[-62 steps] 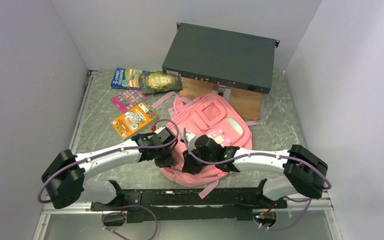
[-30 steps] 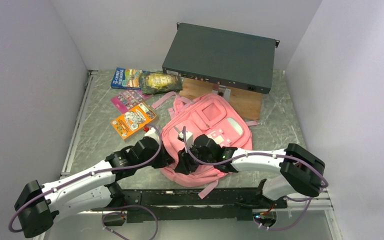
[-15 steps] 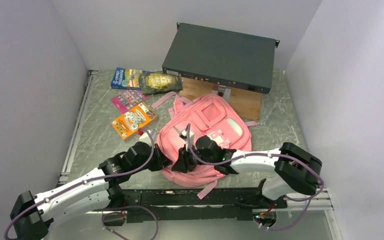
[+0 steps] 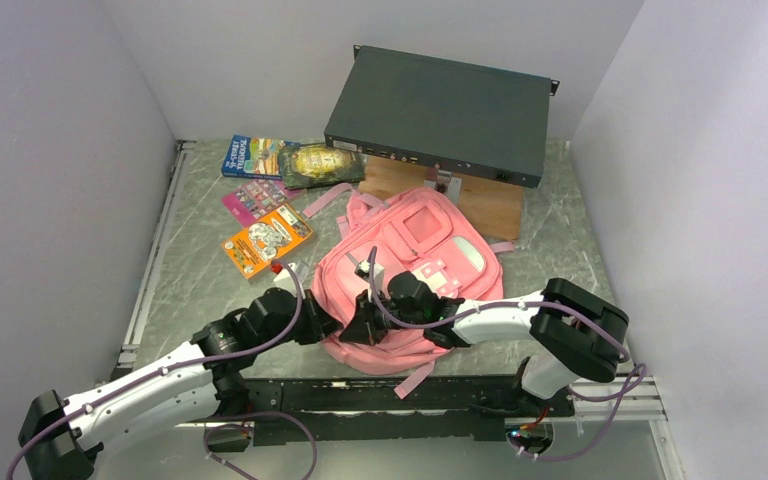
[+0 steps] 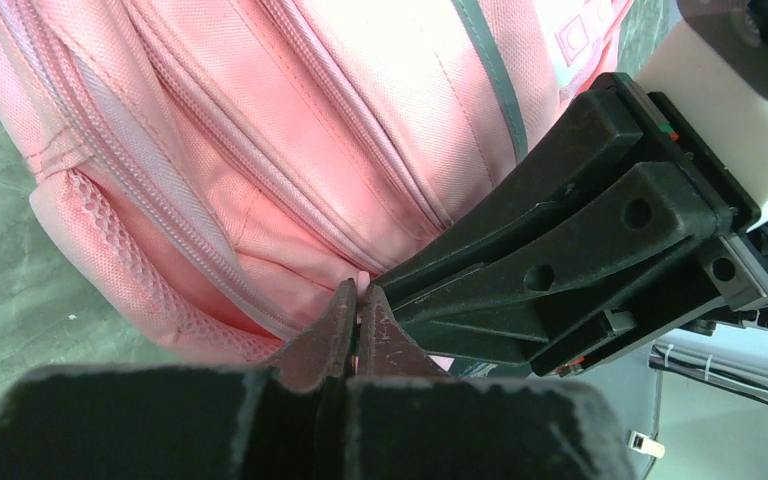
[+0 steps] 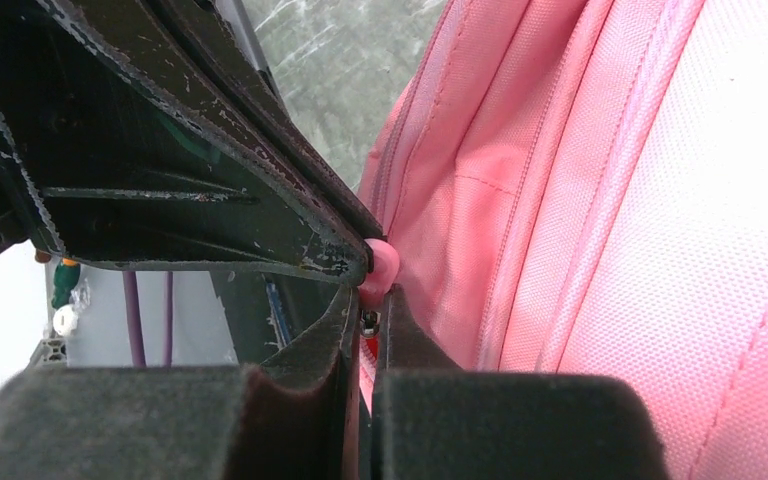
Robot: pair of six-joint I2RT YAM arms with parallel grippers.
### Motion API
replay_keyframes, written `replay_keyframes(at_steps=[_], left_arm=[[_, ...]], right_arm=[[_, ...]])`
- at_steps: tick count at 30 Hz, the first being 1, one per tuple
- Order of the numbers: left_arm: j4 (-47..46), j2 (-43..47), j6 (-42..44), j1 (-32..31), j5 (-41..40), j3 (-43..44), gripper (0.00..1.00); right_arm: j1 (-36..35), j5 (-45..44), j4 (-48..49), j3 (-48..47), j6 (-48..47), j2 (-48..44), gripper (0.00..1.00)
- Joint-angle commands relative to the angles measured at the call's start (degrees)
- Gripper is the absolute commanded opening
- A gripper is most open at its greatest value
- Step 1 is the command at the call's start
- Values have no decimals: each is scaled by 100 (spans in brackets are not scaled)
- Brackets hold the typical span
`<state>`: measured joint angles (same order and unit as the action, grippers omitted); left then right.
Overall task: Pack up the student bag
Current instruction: Unzip the student bag at the center of the board.
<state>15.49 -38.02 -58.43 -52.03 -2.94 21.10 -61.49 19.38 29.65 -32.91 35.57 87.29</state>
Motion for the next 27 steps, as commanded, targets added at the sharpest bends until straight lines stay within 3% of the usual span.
replay_keyframes(at_steps=[1,3,8,11,16,21,22,25,27], left_arm=[[-402,116,-229,-5,49,-64,0],[-435,97,-229,0,115,-99,3],[-672,88,-300,-9,241,-246,32],[-746,81,-309,-6,241,-257,40],[-896,-88,-292,-4,375,-258,31],[-1161,-398,-253,-2,577,-270,7],[-1168,-442,-236,-5,572,-269,0],[-1020,-428,-11,-7,377,-185,0],[-858,-359,188,-7,311,-87,0]], right_arm=[[-51,272,598,-59,11,1,0],[-46,289,644,-50,2,0,0],[-47,326,780,-3,18,-6,0],[-41,338,826,20,13,-38,0],[-47,294,819,39,11,-111,0],[-47,270,841,58,49,-178,0],[-47,217,720,36,36,-210,3],[-58,-178,-240,-149,-220,-459,29],[-153,-642,-1369,-448,-627,-714,39]])
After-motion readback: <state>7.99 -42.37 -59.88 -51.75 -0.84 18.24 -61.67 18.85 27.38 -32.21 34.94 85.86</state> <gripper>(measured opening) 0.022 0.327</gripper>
